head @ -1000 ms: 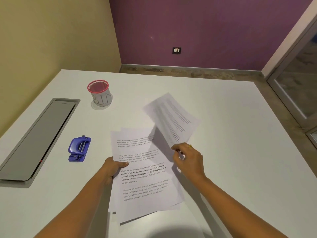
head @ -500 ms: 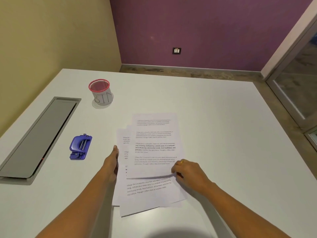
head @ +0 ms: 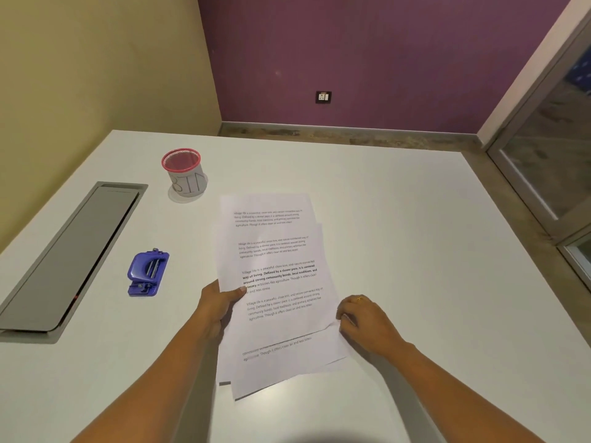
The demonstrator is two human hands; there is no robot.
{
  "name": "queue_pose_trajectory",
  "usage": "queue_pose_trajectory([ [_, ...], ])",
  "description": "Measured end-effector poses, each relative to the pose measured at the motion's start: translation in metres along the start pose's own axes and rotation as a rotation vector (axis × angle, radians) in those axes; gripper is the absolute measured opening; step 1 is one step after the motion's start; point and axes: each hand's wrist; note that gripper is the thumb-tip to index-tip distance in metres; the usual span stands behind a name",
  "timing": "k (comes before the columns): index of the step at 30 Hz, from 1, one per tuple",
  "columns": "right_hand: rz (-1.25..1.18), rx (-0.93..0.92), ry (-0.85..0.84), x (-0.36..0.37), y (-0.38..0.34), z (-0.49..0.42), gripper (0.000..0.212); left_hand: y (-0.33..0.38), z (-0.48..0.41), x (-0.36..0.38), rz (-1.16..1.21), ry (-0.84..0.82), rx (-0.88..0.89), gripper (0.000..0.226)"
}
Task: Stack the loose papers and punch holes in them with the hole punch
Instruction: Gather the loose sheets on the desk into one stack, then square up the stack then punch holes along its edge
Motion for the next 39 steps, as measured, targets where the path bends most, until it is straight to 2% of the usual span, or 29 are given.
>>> queue_pose_trajectory([
  [3,0.036,0.086,-0.054,-0.005,0.006,-0.003,0.022,0.013,0.007,0.001,0.013,-0.073,0.067,0.034],
  [5,-0.047,0.172,-0.031,-0.010,0.004,-0.007,0.019,0.024,0.011,0.000,0.005,-0.130,0.115,0.032],
  [7,-0.325,0.301,0.059,-0.018,-0.004,-0.013,0.027,0.035,0.015,0.000,-0.027,-0.193,0.181,0.032],
  [9,-0.650,0.369,0.074,-0.031,-0.013,-0.018,0.043,0.045,0.020,-0.001,-0.037,-0.252,0.245,0.031],
  [12,-0.987,0.292,0.004,-0.046,-0.026,-0.022,0.052,0.058,0.027,0.001,-0.017,-0.298,0.316,0.025],
  [15,-1.123,0.166,0.076,-0.058,-0.039,-0.027,0.033,0.066,0.031,0.004,-0.003,-0.315,0.382,0.025],
  [17,-1.130,0.109,0.146,-0.065,-0.045,-0.030,0.025,0.069,0.034,0.006,-0.003,-0.315,0.428,0.026],
  [24,-1.064,0.062,0.320,-0.078,-0.051,-0.024,0.029,0.071,0.041,0.010,-0.036,-0.303,0.552,0.027],
  [31,-1.058,0.073,0.335,-0.072,-0.054,-0.017,0.031,0.061,0.048,0.019,-0.170,-0.350,0.586,0.031],
  [39,-1.044,0.067,0.414,-0.088,-0.064,-0.018,0.029,0.070,0.051,0.024,-0.137,-0.313,0.610,0.025],
])
Point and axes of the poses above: each hand's wrist, its own z-axis away from the middle knuckle, its own x-axis out of the palm, y = z × x, and after that the axes turned 3 degrees about -y, right-handed
